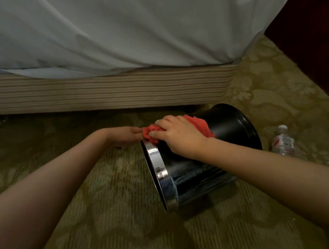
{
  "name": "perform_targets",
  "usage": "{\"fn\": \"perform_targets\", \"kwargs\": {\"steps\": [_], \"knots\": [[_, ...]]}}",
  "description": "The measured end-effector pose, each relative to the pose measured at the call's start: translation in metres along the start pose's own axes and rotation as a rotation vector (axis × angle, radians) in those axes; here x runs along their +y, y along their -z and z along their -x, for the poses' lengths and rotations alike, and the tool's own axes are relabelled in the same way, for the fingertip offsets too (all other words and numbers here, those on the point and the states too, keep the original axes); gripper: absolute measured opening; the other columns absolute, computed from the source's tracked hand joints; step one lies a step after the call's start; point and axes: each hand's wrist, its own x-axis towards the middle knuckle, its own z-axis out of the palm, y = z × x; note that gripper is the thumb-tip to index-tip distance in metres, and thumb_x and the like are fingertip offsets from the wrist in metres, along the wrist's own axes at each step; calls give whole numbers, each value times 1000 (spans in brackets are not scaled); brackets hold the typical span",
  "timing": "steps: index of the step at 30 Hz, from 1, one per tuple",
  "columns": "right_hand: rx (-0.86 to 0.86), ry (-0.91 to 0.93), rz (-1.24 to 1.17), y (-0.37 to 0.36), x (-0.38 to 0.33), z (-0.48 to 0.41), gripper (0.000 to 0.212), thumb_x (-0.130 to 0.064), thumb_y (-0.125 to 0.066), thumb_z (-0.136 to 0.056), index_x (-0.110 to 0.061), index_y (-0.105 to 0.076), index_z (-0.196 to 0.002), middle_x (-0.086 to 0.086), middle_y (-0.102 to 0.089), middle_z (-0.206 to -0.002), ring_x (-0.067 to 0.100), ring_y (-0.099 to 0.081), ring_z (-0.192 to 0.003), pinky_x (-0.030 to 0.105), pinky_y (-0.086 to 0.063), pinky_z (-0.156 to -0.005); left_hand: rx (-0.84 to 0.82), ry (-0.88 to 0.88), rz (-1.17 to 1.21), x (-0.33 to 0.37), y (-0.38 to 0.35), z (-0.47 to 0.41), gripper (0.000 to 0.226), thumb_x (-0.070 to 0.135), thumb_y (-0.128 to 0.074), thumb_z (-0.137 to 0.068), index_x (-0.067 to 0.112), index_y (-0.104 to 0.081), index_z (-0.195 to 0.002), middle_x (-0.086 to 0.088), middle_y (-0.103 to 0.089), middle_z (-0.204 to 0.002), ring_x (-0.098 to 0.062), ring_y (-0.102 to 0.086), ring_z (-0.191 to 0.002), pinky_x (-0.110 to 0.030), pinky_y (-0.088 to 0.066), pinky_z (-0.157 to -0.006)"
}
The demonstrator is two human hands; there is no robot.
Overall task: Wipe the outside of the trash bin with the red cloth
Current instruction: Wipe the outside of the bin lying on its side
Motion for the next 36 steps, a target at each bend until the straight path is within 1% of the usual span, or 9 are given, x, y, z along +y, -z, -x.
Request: {"fn": "perform_targets", "kwargs": {"steps": [2,5,8,12,18,23,28,33,36], "knots": [[-6,55,31,-2,5,3,54,-17,-52,-89,-25,-39,-140,8,-39,-142,29,-35,-128,43,-32,-99,-24,21,24,0,2,-1,48,42,-41,-94,29,-35,-140,-3,-39,-145,-22,-35,-134,-48,-30,-111],[67,292,1,3,14,38,59,-9,-75,-71,-16,-57,-127,16,-55,-129,36,-51,-118,48,-43,-93,-35,60,-11,1,3,-1,55,44,-41,-94,30,-26,-145,-2,-25,-153,-24,-24,-140,-48,-24,-113],[77,427,48,-1,45,79,56,-8,-79,-68,-14,-63,-122,15,-60,-123,35,-57,-114,49,-47,-89,-21,76,-50,3,2,-2,55,43,-39,-95,30,-22,-146,-3,-19,-155,-26,-19,-142,-49,-21,-114],[94,417,69,0,72,99,43,-8,-66,-79,-12,-64,-121,17,-61,-122,36,-57,-111,51,-49,-85,-10,86,-67,4,3,-3,53,41,-36,-97,29,-22,-146,-4,-19,-155,-27,-19,-142,-45,-21,-114],[161,487,-11,-13,20,51,56,-12,-75,-71,-15,-60,-125,14,-60,-123,35,-56,-111,47,-48,-88,28,92,13,1,4,-8,52,40,-37,-96,26,-26,-146,-3,-24,-154,-22,-22,-141,-45,-20,-115],[162,443,1,-15,64,86,50,-5,-70,-76,-14,-61,-124,13,-59,-125,34,-55,-116,46,-45,-93,-3,125,6,7,9,-2,53,40,-38,-96,28,-25,-146,-4,-22,-154,-26,-22,-141,-50,-21,-114],[176,400,21,-14,81,98,52,-1,-72,-73,-12,-63,-122,15,-60,-124,35,-56,-114,49,-48,-90,105,57,-223,28,11,0,54,27,-43,-97,20,-23,-147,-6,-30,-151,-22,-31,-137,-32,-23,-109],[198,368,30,-6,78,73,52,-3,-76,-69,-10,-65,-119,18,-62,-119,37,-59,-107,50,-50,-85,-6,75,-363,54,8,-3,72,54,-49,-88,24,-21,-147,1,-37,-147,-17,-36,-132,-31,-25,-107],[253,440,42,-11,51,48,53,-6,-76,-68,-12,-64,-119,18,-63,-117,37,-60,-104,48,-50,-83,7,71,-348,51,8,-7,80,57,-51,-85,21,-19,-149,-1,-41,-144,-17,-41,-129,-31,-28,-110]]}}
